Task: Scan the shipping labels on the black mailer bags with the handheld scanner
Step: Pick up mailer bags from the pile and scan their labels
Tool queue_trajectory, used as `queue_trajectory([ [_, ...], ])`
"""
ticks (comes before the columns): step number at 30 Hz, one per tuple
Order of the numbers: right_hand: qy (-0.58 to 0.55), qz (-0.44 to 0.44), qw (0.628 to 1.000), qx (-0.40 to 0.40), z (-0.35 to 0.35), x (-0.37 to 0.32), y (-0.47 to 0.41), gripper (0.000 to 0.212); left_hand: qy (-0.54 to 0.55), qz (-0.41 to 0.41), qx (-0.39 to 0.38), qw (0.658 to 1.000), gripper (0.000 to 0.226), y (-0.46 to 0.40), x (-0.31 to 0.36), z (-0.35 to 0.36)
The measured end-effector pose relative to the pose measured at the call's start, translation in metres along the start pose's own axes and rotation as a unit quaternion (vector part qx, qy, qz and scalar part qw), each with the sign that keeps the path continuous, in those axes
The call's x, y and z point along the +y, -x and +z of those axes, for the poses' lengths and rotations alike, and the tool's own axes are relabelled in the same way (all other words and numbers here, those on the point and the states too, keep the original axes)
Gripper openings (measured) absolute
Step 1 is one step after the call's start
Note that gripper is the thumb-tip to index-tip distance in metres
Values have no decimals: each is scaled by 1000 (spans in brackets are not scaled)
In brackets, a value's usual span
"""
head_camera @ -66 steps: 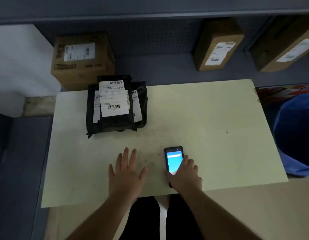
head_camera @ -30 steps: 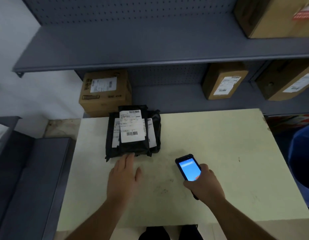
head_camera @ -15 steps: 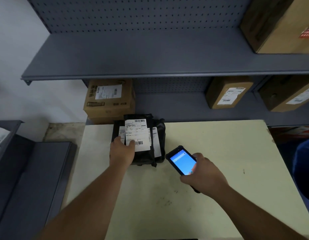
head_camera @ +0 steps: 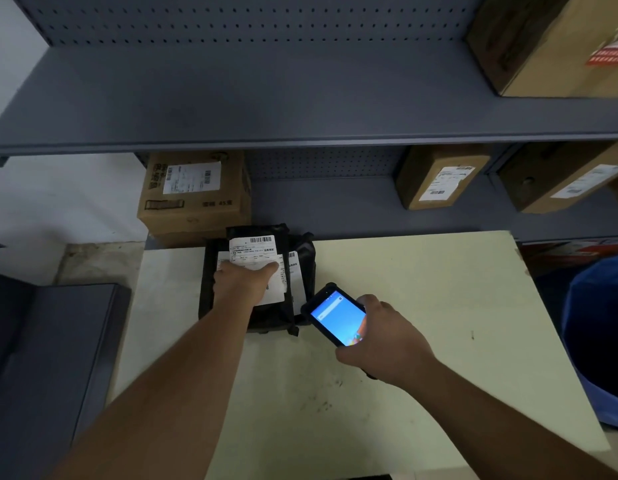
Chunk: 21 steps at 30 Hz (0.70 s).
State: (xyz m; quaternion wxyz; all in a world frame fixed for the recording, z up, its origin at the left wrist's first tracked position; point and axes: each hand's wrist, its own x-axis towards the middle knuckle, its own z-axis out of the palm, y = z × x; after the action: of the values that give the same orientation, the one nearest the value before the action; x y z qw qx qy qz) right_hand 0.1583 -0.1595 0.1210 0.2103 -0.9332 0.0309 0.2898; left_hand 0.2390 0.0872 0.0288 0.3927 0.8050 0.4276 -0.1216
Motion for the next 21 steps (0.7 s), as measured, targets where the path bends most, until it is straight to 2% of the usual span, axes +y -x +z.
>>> queue_trajectory([
  [7,-17,8,1000,-1,0,6,3,80,-87,-13,7,996,127,-3,3,10],
  [14,-36,23,999,2,-2,16,7,80,-67,-14,4,998,105,-2,4,18],
  [21,-51,22,998,6,-7,25,10,82,-52,-9,12,999,104,8,14,19],
])
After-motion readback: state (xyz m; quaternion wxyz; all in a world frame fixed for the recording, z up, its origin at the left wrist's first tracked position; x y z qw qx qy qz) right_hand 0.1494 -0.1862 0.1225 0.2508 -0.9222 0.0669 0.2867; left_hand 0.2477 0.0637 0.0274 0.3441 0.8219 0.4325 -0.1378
